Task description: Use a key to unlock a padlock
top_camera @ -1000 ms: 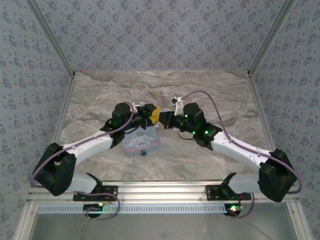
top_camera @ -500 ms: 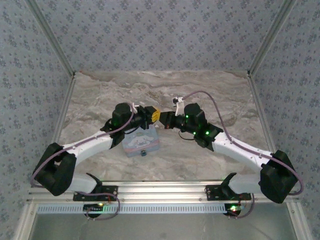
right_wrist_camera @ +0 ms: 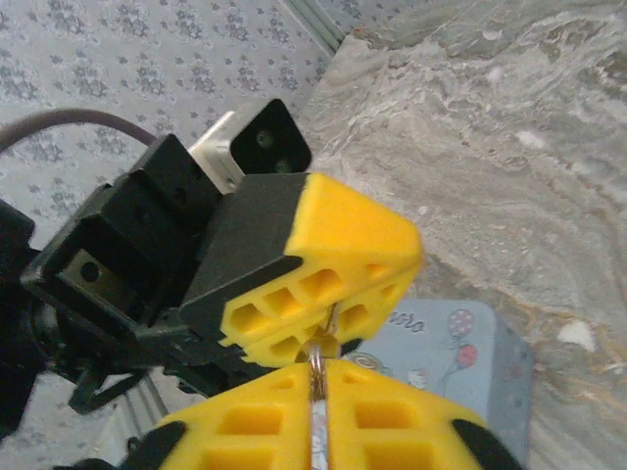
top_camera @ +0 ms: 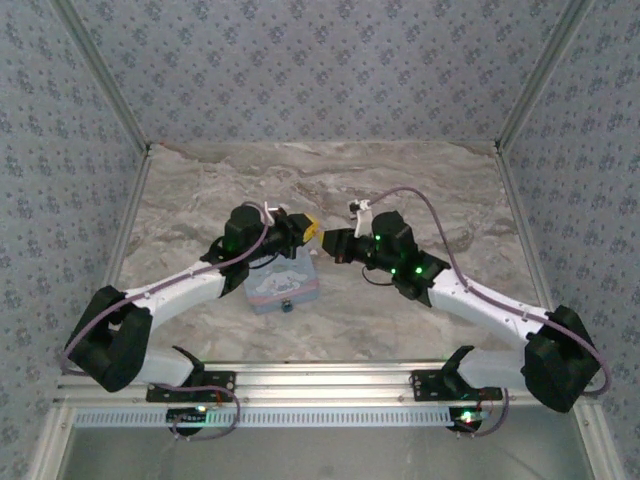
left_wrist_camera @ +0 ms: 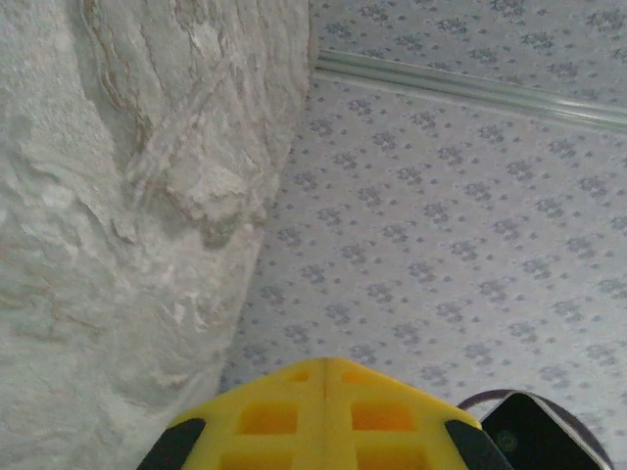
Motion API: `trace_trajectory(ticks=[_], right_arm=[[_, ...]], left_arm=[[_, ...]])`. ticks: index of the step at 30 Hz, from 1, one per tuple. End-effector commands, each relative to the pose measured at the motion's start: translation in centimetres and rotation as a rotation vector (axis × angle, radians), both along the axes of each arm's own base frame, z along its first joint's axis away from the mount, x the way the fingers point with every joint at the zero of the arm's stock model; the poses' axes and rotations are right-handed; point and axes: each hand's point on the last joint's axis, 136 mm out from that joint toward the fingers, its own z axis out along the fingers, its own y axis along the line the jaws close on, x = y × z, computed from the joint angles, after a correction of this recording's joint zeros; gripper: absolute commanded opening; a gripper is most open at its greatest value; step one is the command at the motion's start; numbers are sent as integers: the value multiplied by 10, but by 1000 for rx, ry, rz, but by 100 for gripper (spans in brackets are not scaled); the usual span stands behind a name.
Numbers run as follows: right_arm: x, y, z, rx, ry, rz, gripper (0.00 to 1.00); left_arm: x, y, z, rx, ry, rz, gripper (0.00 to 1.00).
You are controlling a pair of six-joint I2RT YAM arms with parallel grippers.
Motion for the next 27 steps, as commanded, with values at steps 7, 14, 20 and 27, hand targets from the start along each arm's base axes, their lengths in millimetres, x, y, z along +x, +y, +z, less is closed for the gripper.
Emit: trace_trajectory(ticks=[7, 14, 20, 27], right_arm=[[-1, -26, 37, 232, -78, 4, 34], [-7, -3, 71, 375, -141, 108, 46], [-8, 14, 82, 424, -155, 154, 48], [-8, 23, 80, 421, -143, 162, 47]], left_arm=[[0, 23, 80, 265, -582, 75, 0], [-15, 18, 108, 242, -735, 73, 0], [-16, 16, 110, 232, -745, 76, 0], [-15, 16, 106, 228, -724, 77, 0]])
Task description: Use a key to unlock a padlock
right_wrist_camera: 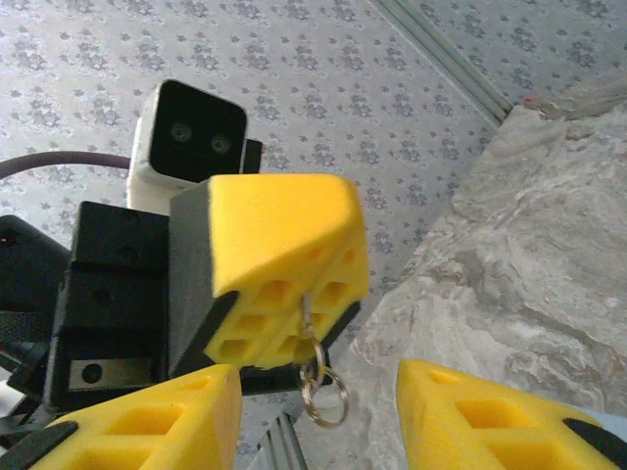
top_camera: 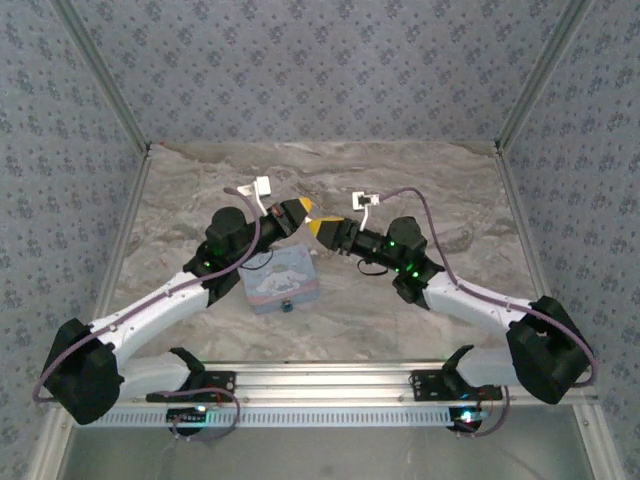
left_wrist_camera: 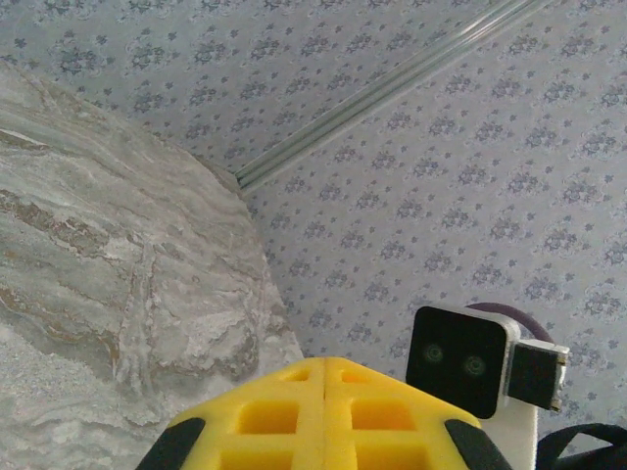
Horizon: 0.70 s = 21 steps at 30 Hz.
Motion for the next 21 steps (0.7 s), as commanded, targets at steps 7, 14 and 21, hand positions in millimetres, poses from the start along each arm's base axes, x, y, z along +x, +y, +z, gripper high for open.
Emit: trace_trajectory(ticks=[7, 14, 21], right_arm=[[3, 13, 20, 44, -19, 28, 39], [6, 15, 16, 43, -5, 24, 23], [5, 11, 7, 25, 20, 9, 6]], left_arm=[[-2, -1, 13, -25, -40, 0, 0], [-1, -2, 12, -29, -33, 2, 0], [0, 2, 11, -28, -30, 22, 0]])
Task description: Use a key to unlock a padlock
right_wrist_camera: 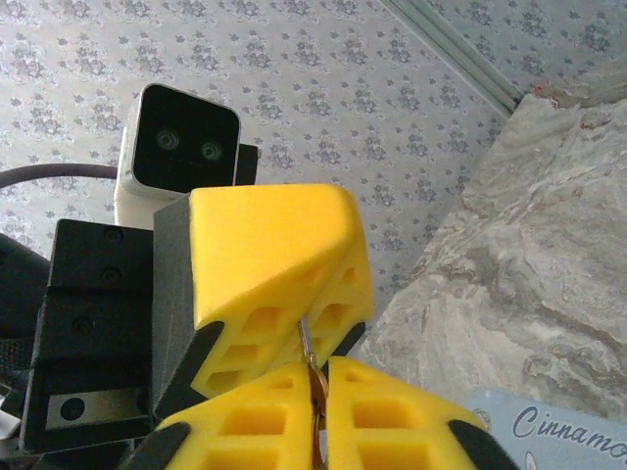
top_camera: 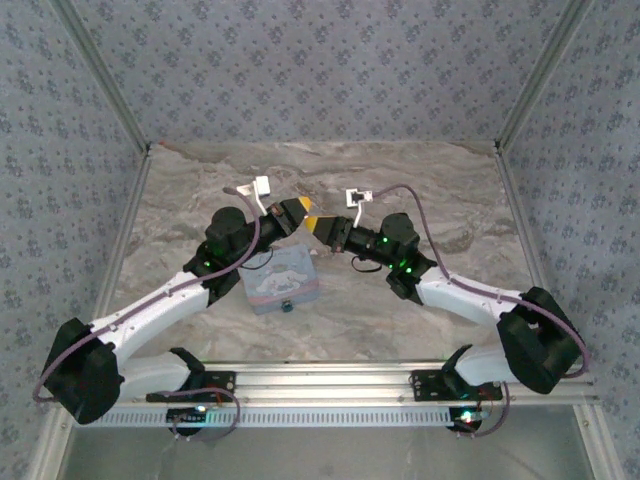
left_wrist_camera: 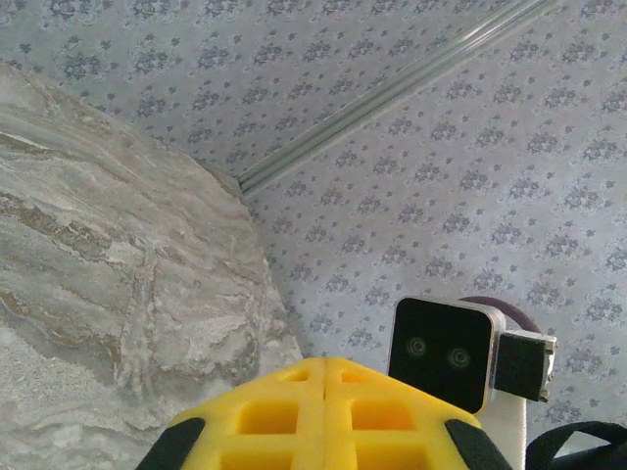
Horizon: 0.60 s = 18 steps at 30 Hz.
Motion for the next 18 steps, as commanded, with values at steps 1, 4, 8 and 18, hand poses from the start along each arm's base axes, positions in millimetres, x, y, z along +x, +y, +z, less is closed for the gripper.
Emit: trace_trajectory(ticks=[1, 4, 8, 18], right_arm=[[-2, -3, 8, 9, -16, -11, 4], [-3, -9, 3, -8, -11, -30, 0], [-4, -15, 1, -43, -17, -48, 0], [-9, -47, -28, -339, -32, -146, 0]], left_arm=[[-2, 2, 10, -21, -32, 16, 0], [-2, 8, 12, -10, -41, 37, 0], [-5, 13, 12, 24, -47, 42, 7], [-29, 61, -59, 587, 96, 70, 68]])
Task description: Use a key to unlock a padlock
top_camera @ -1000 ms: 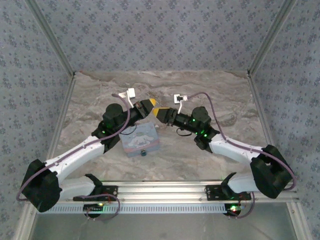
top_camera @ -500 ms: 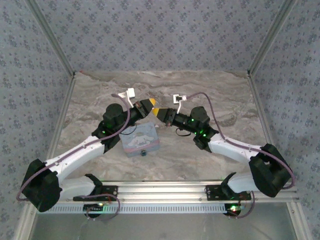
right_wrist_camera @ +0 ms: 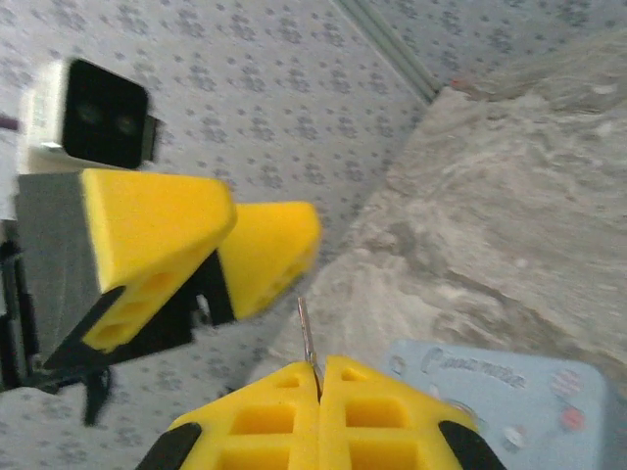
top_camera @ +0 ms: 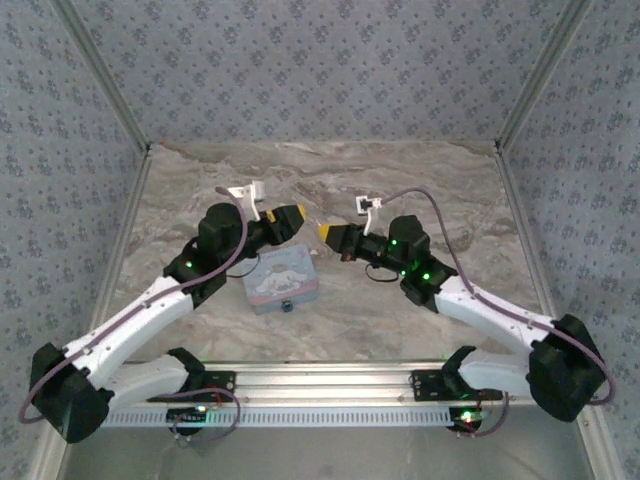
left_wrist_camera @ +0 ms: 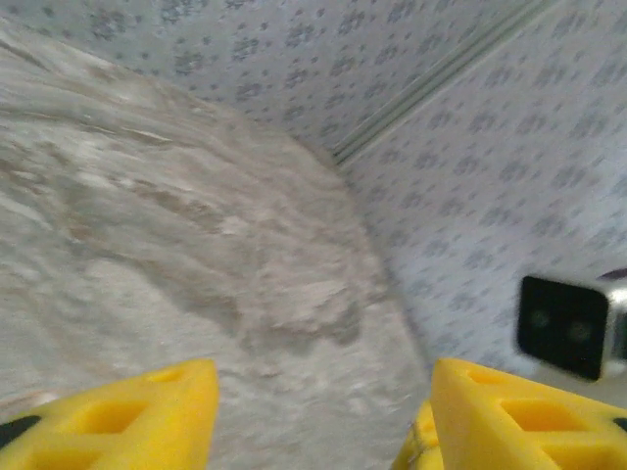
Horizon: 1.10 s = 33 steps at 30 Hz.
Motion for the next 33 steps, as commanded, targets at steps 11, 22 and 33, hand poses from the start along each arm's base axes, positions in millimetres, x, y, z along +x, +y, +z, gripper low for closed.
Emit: trace_trajectory(ticks=[11, 22, 33], right_arm=[[6, -45, -31, -305, 3, -156, 0], [6, -47, -38, -309, 26, -163, 0], [6, -52, -38, -321, 28, -177, 0]], left_arm=[[-44, 80, -147, 748, 417, 103, 92], [-14, 50, -156, 759, 367, 67, 93], [-5, 37, -186, 827, 432, 18, 94]])
